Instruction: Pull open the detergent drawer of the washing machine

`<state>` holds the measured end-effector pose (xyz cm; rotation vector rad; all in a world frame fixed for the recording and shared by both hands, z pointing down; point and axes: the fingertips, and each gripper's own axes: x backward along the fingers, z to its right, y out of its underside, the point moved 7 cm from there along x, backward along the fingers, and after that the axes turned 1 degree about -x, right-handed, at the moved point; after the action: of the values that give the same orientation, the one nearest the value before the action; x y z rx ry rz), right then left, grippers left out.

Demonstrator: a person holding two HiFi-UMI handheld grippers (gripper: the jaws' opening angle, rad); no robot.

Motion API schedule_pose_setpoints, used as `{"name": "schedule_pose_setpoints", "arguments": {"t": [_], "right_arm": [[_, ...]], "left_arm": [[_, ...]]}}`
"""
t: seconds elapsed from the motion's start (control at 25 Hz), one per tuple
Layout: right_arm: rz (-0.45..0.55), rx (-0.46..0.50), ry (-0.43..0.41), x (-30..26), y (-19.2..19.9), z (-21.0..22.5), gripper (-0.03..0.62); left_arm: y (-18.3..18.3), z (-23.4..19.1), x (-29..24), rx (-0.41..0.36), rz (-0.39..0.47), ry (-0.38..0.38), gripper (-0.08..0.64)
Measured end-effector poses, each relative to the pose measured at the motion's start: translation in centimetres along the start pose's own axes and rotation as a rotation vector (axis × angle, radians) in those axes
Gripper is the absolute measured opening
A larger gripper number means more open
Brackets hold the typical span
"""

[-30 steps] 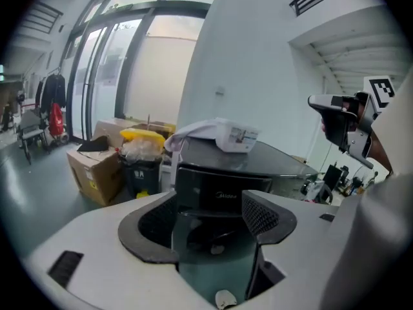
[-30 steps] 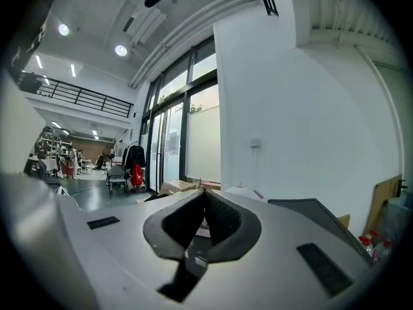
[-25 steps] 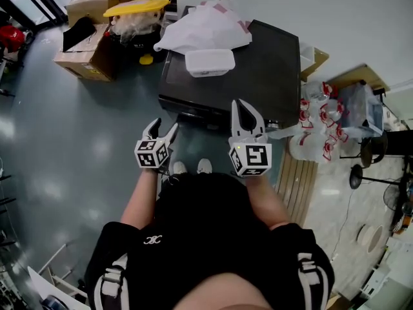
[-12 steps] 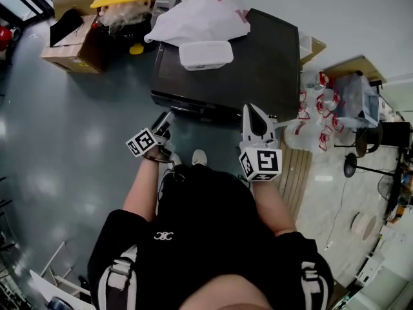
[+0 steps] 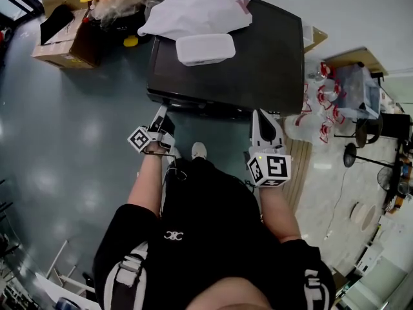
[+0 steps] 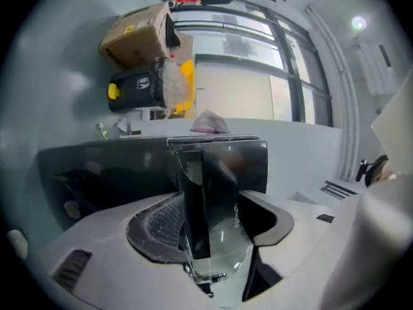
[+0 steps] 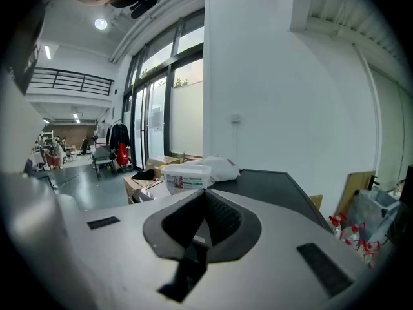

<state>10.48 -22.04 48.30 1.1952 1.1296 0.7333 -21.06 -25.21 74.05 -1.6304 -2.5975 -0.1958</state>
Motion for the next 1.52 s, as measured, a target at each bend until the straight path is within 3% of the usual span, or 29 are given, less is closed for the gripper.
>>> {"name": "schedule_pose_setpoints", "arguments": {"t": [0.16,0.64,0.96,1.16,1.52], "right_arm": [[-0.032,0.003,0.008,0.2,1.0,0.1,0.003],[-0.064,-0.016,0.032,1.1,2.6,-0.6,0.003],[-0.083,-0.038,0.045,1.9,3.2,-1.3,0.002],[-0.091,-0.055,0.048,2.4,3.7,-1.7,0.003],[-0.082,-0.071,0.037,2.9,4.0,-3.8,0.003]], "left_arm": [[-0.2,-0.8,0.2,0.034,0.009,0.054,0.255],[-1.4,0.0,-1.0,-0.001,-0.02,0.127,0.256],[-1.6,-0.5,-1.3,0.003,0.0,0.237,0.224],[-1.8,-0.9,-1.4,-0.021,-0.004,0.256,0.209],[-1.7,-0.3,-0.6,0.006,-0.05,0.233,0.178]]}}
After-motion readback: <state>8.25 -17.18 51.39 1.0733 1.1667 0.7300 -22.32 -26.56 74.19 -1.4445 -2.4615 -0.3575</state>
